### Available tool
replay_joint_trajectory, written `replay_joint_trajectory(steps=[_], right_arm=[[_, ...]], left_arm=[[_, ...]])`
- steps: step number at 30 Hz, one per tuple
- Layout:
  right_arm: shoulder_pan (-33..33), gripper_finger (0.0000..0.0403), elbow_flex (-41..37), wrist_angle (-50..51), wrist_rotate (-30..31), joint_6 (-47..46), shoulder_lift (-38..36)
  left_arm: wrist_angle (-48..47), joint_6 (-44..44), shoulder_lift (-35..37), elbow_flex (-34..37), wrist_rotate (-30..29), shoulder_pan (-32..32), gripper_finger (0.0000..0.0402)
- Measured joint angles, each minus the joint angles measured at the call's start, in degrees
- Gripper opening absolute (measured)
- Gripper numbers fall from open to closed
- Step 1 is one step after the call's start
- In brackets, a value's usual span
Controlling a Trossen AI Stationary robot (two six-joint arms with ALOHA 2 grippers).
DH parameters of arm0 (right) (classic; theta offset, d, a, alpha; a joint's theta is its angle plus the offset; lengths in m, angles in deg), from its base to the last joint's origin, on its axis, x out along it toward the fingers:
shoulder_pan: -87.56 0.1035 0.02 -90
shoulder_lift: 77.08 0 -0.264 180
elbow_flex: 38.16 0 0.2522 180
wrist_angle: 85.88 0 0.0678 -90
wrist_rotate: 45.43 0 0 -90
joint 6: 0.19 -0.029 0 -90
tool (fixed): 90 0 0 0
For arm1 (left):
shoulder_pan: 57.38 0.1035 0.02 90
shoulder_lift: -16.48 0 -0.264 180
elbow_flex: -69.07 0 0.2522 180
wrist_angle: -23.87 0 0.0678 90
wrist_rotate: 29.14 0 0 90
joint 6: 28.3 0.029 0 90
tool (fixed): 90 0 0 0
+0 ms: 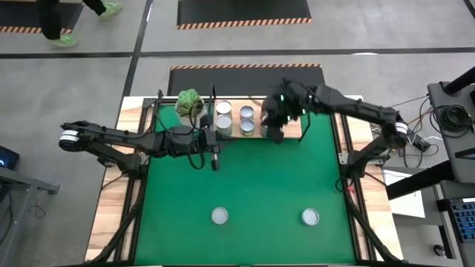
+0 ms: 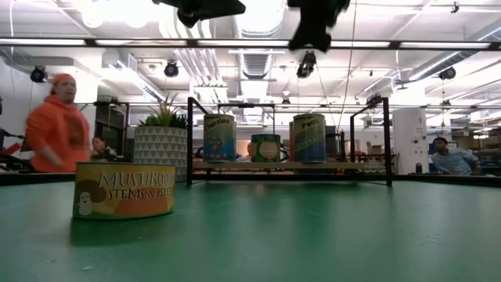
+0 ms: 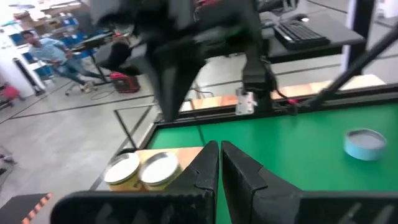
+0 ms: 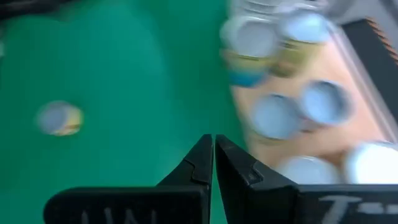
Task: Pick and place cans onto a shelf
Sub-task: Put the canned mushrooms on the shelf
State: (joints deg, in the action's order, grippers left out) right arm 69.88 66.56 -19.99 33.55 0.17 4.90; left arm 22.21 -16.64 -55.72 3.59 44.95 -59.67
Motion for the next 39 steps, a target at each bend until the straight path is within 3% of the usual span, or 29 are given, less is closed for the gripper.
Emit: replay_joint_trajectory(steps=[4, 8, 11, 15, 23, 34, 39], right_arm=[[10.5, 0.0009, -0.7, -0.7, 2.0, -5.1, -1.3], [20.6, 0.0009, -2.4, -2.1, 9.5, -8.7, -0.8], [26.4, 0.0009, -4.5, -5.0, 13.7, -10.8, 0.0], [31.5, 0.0009, -7.6, -10.0, 14.5, -14.4, 1.9], [36.5, 0.0009, -6.9, -15.1, 15.5, -16.3, 10.6], [36.9, 0.0009, 1.5, -17.4, 15.6, -12.3, 25.7], [37.5, 0.0009, 3.7, -19.9, 15.7, -10.9, 29.7]], left_arm=[[-1.5, 0.0, 0.0, 0.0, 0.0, -2.7, 0.0], [-3.6, -0.3, 0.0, -0.2, 0.0, -4.9, 0.0], [-5.1, -1.4, 0.5, -1.1, 0.0, -6.5, 0.0], [-7.3, -4.1, 2.3, -1.5, -0.2, -8.8, 0.0], [-7.1, -8.2, 7.9, 0.6, -4.8, -15.4, 0.0], [-9.8, -10.1, 8.9, 0.8, -8.7, -20.5, 0.0], [-11.9, -12.2, 9.7, 0.9, -13.7, -22.8, 0.0]])
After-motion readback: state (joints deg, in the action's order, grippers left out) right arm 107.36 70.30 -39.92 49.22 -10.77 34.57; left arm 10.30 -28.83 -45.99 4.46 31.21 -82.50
